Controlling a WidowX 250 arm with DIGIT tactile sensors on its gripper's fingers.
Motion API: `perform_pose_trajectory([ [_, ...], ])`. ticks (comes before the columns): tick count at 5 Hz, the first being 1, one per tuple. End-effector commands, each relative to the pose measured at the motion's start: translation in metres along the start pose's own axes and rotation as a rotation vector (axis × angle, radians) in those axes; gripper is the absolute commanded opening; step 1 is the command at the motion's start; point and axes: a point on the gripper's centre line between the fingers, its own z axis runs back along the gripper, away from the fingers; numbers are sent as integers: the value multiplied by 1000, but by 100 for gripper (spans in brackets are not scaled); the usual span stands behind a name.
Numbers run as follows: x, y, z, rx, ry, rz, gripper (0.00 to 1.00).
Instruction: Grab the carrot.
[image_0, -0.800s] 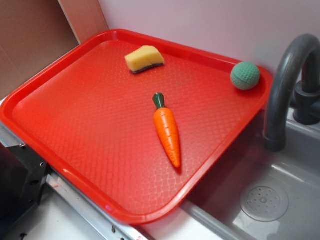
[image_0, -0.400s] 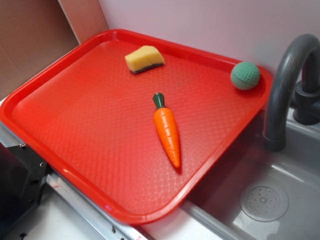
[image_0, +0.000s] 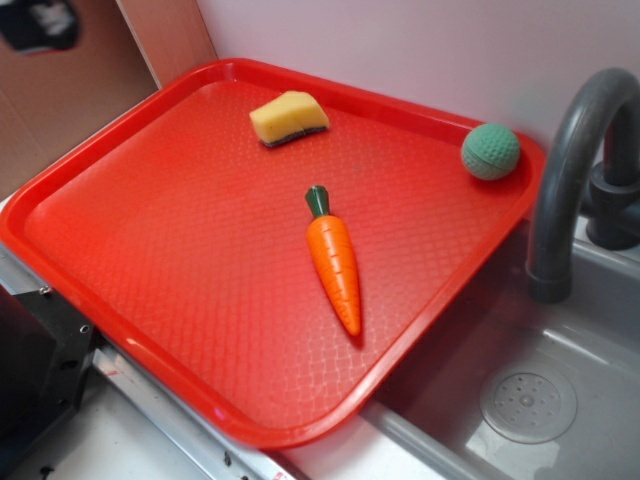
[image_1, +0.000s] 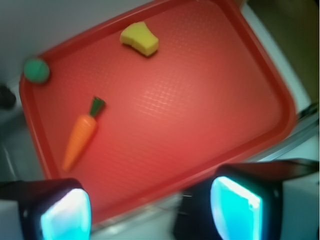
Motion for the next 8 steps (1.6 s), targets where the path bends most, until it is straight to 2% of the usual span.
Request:
perform_pose_trajectory([
  [1,21,-59,-39,-94,-35,33,100],
  [3,35,-79,-104,33,-7,182,100],
  [5,35,-94,-149,96,49,154,100],
  [7,33,-98,-181,118,71,102,100],
  [8,28,-96,-197,138,106,76,100],
])
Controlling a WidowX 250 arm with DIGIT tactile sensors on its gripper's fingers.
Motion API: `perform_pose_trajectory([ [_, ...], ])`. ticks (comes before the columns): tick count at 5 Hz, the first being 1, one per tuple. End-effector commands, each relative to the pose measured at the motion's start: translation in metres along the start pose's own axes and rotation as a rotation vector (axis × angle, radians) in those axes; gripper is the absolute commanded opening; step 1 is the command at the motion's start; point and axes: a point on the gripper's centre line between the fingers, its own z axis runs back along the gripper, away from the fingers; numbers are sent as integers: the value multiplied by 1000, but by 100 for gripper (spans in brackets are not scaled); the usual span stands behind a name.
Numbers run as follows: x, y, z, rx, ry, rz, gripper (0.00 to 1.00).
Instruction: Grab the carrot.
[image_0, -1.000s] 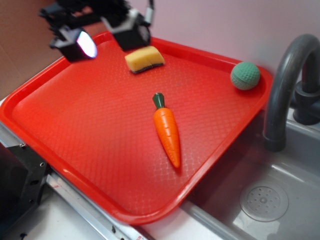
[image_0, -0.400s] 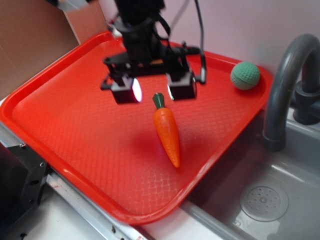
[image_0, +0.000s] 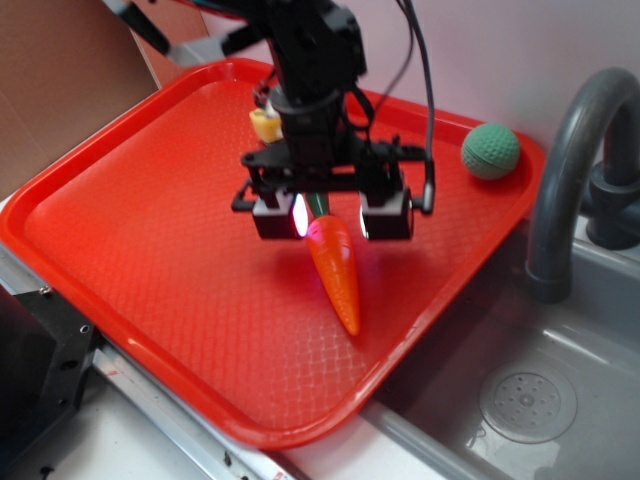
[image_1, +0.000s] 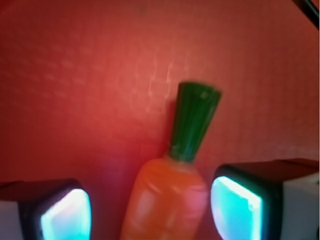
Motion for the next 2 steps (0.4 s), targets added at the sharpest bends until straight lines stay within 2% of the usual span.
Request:
perform_pose_trajectory([
  [1,-6,-12,-15,-7,-1,-56,100],
  [2,-10,-12,-16,1,-16,-54,0],
])
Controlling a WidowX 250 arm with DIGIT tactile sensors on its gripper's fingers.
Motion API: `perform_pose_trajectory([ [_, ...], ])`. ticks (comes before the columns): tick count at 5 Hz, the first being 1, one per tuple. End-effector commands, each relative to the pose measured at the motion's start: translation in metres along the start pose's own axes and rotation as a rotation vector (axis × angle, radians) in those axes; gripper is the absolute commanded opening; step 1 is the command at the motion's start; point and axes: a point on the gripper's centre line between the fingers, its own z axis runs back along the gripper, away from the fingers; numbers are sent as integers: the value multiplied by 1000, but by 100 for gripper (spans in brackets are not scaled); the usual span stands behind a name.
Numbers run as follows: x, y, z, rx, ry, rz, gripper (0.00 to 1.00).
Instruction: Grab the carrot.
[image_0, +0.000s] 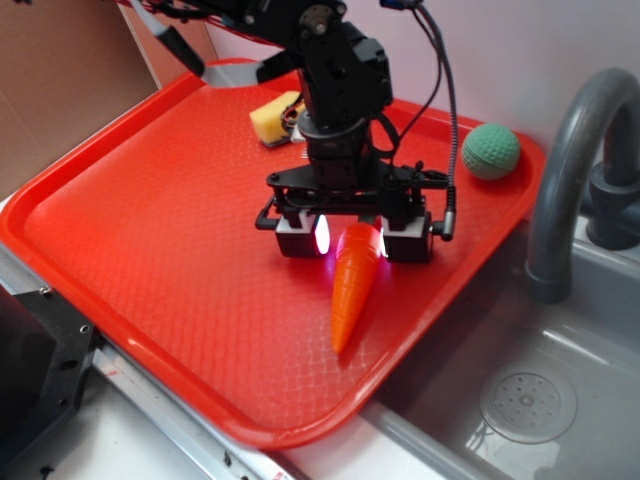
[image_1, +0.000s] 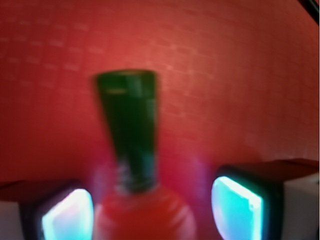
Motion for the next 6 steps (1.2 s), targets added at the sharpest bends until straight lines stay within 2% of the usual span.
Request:
perform_pose_trajectory([
  [1,-9,6,-2,15,-25,-10,0],
  [2,-2,25,26,21,-118,53,0],
  [3,18,61,74,-83,-106,-24,0],
  [4,33,102,119,-179,-52,-152,0],
  [5,38,131,167,-173,-93,-259,0],
  [6,39,151,188,-160,-154,-218,0],
])
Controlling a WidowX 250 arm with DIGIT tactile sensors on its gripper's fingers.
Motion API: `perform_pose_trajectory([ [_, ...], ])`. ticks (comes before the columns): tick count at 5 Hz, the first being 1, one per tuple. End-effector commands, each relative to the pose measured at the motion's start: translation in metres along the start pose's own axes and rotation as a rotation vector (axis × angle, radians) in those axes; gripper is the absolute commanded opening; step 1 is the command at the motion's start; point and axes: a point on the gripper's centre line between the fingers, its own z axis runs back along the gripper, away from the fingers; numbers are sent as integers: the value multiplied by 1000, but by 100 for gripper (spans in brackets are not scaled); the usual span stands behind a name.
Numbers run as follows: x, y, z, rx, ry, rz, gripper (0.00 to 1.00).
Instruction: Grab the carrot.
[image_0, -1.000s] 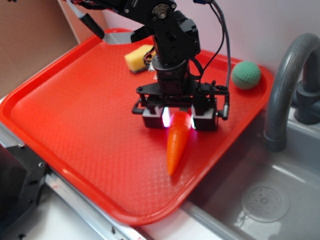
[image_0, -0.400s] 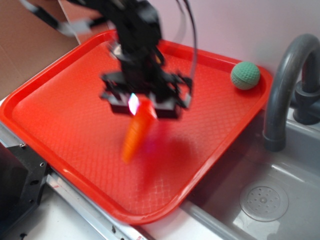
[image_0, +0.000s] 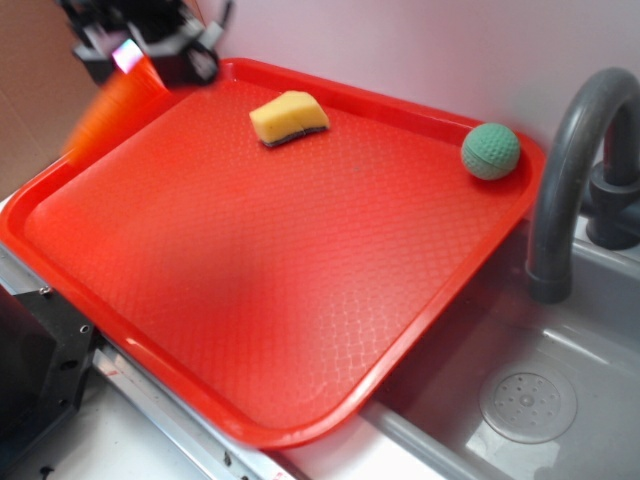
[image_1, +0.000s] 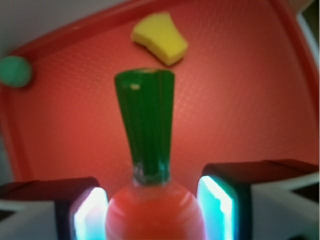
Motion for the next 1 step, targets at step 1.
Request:
perform_pose_trajectory([
  [1,14,13,26,21,-86,55,0],
])
